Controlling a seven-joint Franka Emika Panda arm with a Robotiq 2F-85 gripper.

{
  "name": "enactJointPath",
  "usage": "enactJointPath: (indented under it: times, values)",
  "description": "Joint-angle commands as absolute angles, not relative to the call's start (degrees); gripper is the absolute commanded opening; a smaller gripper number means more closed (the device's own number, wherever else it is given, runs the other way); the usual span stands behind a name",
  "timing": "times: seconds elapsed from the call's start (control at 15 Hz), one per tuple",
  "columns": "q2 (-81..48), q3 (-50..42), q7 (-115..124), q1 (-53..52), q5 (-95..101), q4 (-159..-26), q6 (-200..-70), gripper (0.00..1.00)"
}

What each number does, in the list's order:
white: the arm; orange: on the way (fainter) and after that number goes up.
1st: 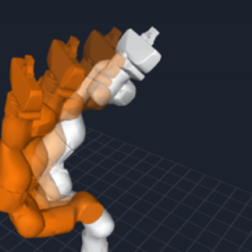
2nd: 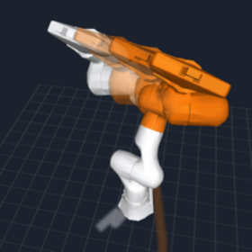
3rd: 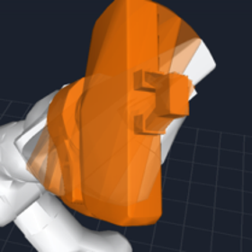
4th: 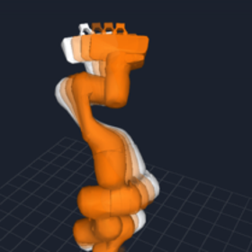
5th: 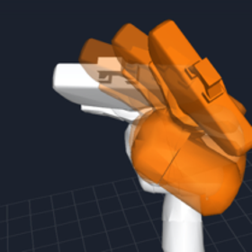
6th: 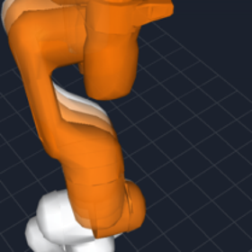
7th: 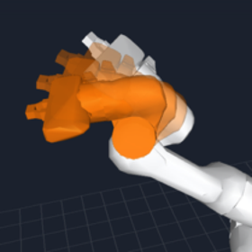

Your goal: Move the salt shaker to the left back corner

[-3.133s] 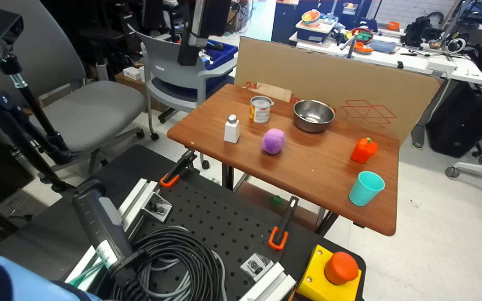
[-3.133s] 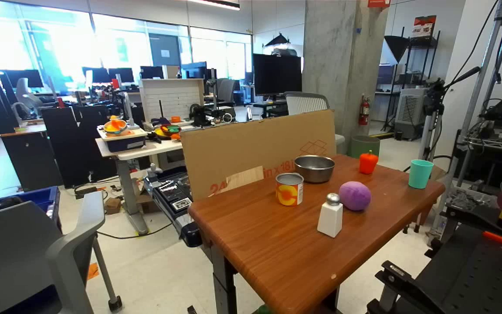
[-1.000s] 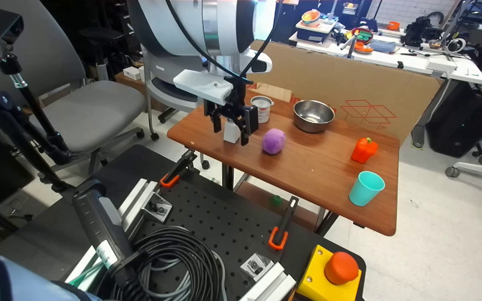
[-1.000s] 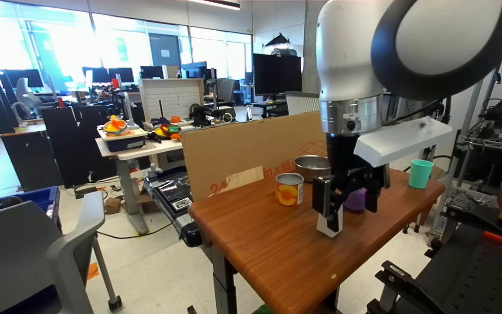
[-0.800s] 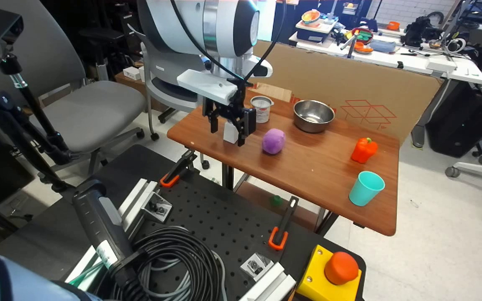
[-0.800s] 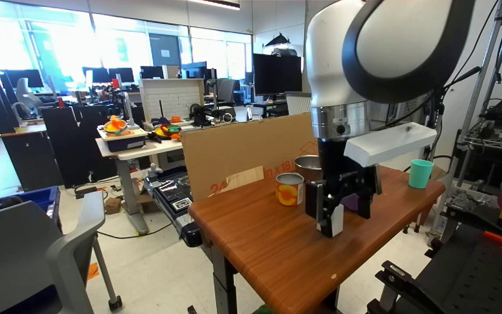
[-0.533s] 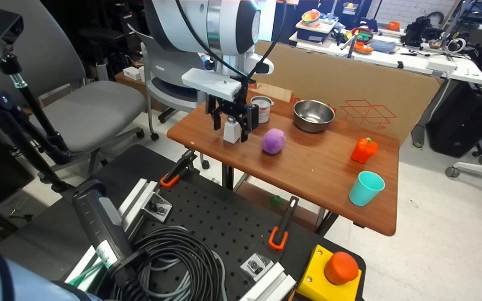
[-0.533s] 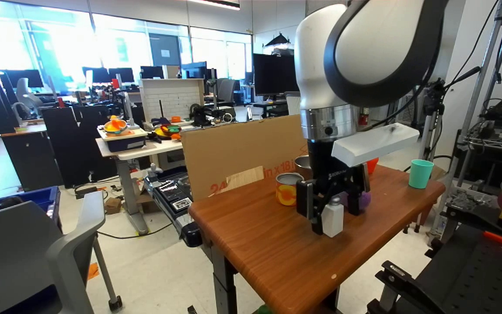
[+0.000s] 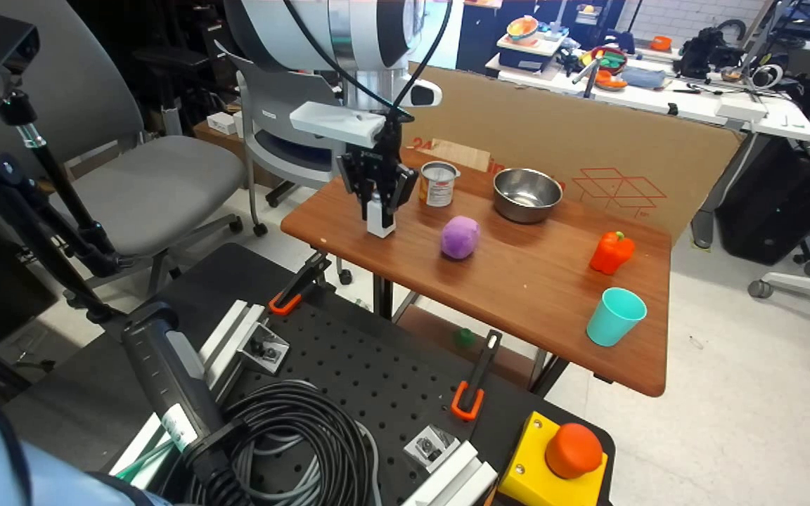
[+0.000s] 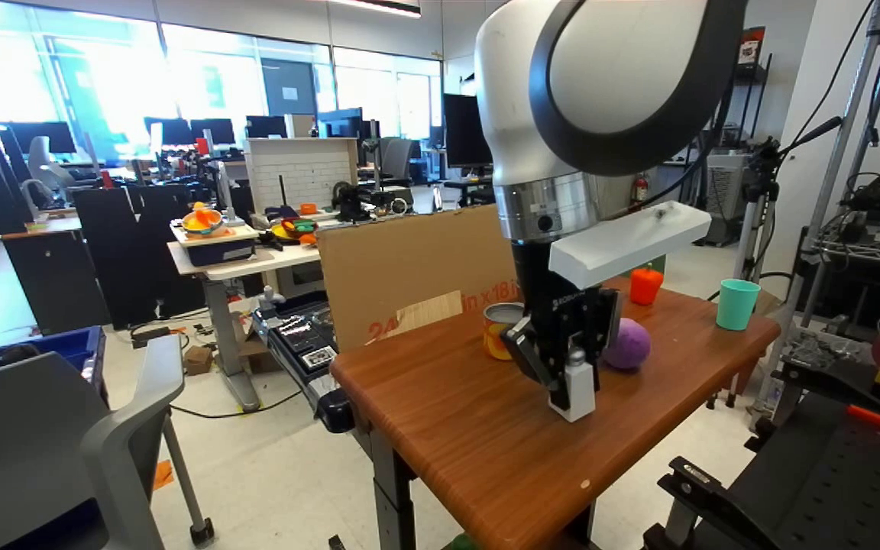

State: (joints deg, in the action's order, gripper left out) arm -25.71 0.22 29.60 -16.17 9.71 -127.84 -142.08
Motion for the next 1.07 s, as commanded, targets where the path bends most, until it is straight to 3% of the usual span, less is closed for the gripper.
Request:
enactJointPath:
  times: [0.0,0.33,1.0]
  values:
    - [-28.00,-1.14,34.69,-18.99,10.25,-123.16,-137.94,0.12]
    - [-32.62,1.57,39.15,-19.88,5.92,-112.20,-131.50,0.11]
    - [-46.17,-1.61,53.85,-23.85,7.74,-92.83,-133.33,0.11]
